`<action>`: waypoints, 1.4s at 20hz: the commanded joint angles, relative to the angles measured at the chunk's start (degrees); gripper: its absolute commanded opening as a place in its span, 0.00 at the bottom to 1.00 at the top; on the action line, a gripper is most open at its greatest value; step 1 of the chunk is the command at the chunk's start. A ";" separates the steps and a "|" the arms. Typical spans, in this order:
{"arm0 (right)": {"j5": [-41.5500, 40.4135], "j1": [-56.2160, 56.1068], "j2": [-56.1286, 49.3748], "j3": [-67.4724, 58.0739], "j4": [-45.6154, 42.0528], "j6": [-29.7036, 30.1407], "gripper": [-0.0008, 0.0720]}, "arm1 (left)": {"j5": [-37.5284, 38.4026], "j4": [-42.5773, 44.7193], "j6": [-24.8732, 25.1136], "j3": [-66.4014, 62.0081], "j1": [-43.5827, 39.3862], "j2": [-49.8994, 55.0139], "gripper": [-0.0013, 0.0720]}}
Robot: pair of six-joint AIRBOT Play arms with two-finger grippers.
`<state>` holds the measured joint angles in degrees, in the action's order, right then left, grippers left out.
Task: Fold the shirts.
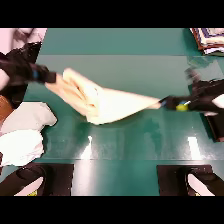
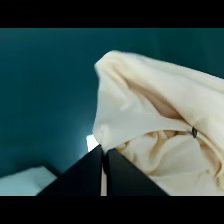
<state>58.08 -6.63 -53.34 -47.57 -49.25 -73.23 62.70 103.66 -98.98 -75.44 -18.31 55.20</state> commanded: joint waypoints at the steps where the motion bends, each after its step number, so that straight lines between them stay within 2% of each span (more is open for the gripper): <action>1: 2.32 12.61 6.23 -14.27 -4.83 -0.57 0.03 | -2.84 5.25 -0.04 -13.97 0.00 -0.04 0.05; 7: 2.93 18.82 9.07 -33.57 -4.85 1.38 0.03 | -9.38 3.65 0.66 -29.44 0.00 -0.02 0.05; 14: 4.00 24.30 8.63 -50.71 -4.85 1.38 0.03 | -5.05 0.63 2.03 -46.27 0.00 -1.29 0.05; 16: 6.23 27.04 7.45 -56.33 -4.94 1.36 0.03 | -5.18 -3.15 2.08 -46.27 0.00 -3.89 0.05; 20: 17.00 31.93 1.14 -70.14 -4.94 0.70 0.03 | -4.72 -15.50 5.46 -46.29 0.00 -6.64 0.05; 22: 21.31 32.46 -2.82 -74.73 -4.92 -0.90 0.03 | -1.49 -20.57 7.72 -44.68 0.00 -6.86 0.05; 24: 23.52 32.15 -5.49 -73.07 -4.33 -2.67 0.03 | 2.95 -19.02 7.91 -38.12 0.02 -6.80 0.05; 26: 24.09 28.46 -7.61 -65.94 -5.27 -2.82 0.03 | 4.37 -15.41 7.67 -27.58 0.02 -6.32 0.05; 28: 24.65 21.94 -11.13 -59.47 -11.30 -2.93 0.03 | 3.87 -14.03 6.21 -16.81 0.02 -4.07 0.05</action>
<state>80.16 20.78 -60.49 -112.88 -55.77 -75.35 64.75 88.18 -92.05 -104.12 -18.33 49.71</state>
